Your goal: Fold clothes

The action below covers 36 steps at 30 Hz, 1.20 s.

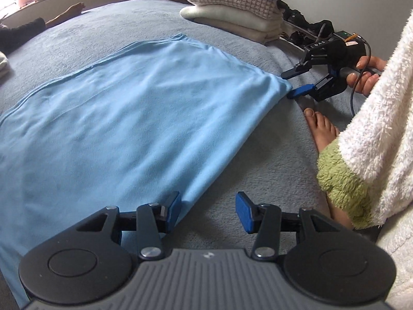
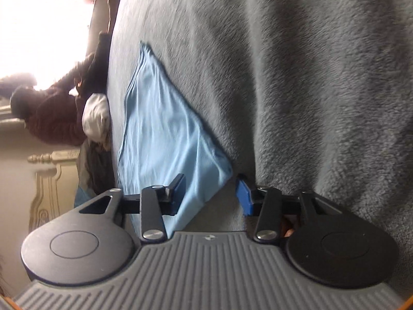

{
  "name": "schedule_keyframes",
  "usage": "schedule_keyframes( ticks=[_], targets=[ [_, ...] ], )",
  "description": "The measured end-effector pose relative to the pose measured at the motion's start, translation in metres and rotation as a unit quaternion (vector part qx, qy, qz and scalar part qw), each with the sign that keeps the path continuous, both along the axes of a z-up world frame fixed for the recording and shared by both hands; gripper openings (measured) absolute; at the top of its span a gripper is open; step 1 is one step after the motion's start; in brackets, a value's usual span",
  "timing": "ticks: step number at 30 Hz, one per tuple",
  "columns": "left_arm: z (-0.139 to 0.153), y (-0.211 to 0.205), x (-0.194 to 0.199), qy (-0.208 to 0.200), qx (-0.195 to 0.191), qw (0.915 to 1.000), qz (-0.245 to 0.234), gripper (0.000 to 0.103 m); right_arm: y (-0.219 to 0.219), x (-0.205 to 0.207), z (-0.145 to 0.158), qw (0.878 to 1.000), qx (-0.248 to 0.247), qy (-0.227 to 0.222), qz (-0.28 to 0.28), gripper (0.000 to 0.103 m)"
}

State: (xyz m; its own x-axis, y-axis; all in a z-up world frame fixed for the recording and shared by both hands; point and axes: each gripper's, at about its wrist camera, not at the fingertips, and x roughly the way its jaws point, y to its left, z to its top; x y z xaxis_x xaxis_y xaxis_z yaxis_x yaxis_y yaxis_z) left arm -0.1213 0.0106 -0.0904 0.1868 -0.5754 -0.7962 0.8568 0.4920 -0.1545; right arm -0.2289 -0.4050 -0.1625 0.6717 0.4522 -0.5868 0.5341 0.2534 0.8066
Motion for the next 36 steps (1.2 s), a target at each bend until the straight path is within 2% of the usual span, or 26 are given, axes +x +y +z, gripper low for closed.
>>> schedule_keyframes(
  ticks=[1,4,5,6,8,9,11,13,14,18,20,22,25,26,28,32,35,36],
  targets=[
    [-0.001,0.000,0.000,0.001,0.002,1.0000,0.001,0.048,-0.001,-0.001,-0.001,1.000,-0.001,-0.001,-0.011,0.036],
    [-0.004,0.000,-0.001,0.002,0.004,1.0000,0.003,0.048,-0.004,-0.004,-0.002,0.999,-0.008,-0.008,-0.030,0.020],
    [-0.005,0.000,0.000,0.004,0.003,1.0000,0.004,0.048,-0.004,-0.003,-0.001,0.999,-0.013,-0.017,-0.028,0.008],
    [-0.006,0.000,0.001,0.006,0.003,1.0000,0.006,0.048,-0.006,-0.002,0.004,0.999,-0.021,-0.034,-0.020,0.005],
    [-0.007,0.001,0.003,0.010,0.002,0.9999,0.007,0.047,-0.007,0.003,0.016,0.996,-0.047,-0.075,0.002,0.004],
    [-0.007,0.001,0.004,0.012,0.001,0.9999,0.006,0.047,-0.006,0.006,0.030,0.991,-0.076,-0.109,0.026,0.004],
    [-0.007,0.002,0.005,0.015,0.000,0.9999,0.005,0.047,-0.004,0.011,0.051,0.972,-0.142,-0.167,0.086,0.004],
    [-0.007,0.002,0.006,0.018,-0.002,0.9998,0.004,0.047,-0.008,0.017,0.054,0.961,-0.171,-0.175,0.130,0.004],
    [-0.007,0.002,0.006,0.019,-0.003,0.9998,0.004,0.047,-0.010,0.020,0.052,0.957,-0.183,-0.170,0.148,0.004],
    [-0.008,0.004,0.008,0.026,-0.007,0.9996,0.007,0.047,-0.014,0.028,0.024,0.955,-0.200,-0.107,0.190,0.004],
    [-0.009,0.005,0.008,0.031,-0.009,0.9994,0.011,0.047,-0.018,0.026,0.014,0.955,-0.208,-0.087,0.191,0.004],
    [-0.009,0.007,0.009,0.036,-0.012,0.9992,0.015,0.047,-0.026,0.022,0.007,0.961,-0.196,-0.072,0.181,0.000],
    [-0.009,0.008,0.010,0.041,-0.014,0.9989,0.018,0.047,-0.036,0.014,0.015,0.968,-0.188,-0.057,0.159,0.004],
    [-0.009,0.008,0.011,0.042,-0.014,0.9989,0.017,0.047,-0.034,0.011,0.025,0.962,-0.213,-0.060,0.160,0.006],
    [-0.009,0.007,0.011,0.042,-0.014,0.9989,0.016,0.047,-0.024,0.010,0.048,0.943,-0.274,-0.074,0.176,0.007],
    [-0.009,0.007,0.012,0.046,-0.015,0.9987,0.016,0.048,0.029,0.034,0.082,0.883,-0.358,-0.131,0.275,0.007],
    [-0.009,0.007,0.012,0.051,-0.019,0.9983,0.023,0.048,0.069,0.057,0.084,0.838,-0.386,-0.157,0.353,0.007],
    [-0.009,0.008,0.012,0.053,-0.020,0.9981,0.026,0.048,0.078,0.062,0.080,0.824,-0.396,-0.153,0.377,0.007]
  ],
)
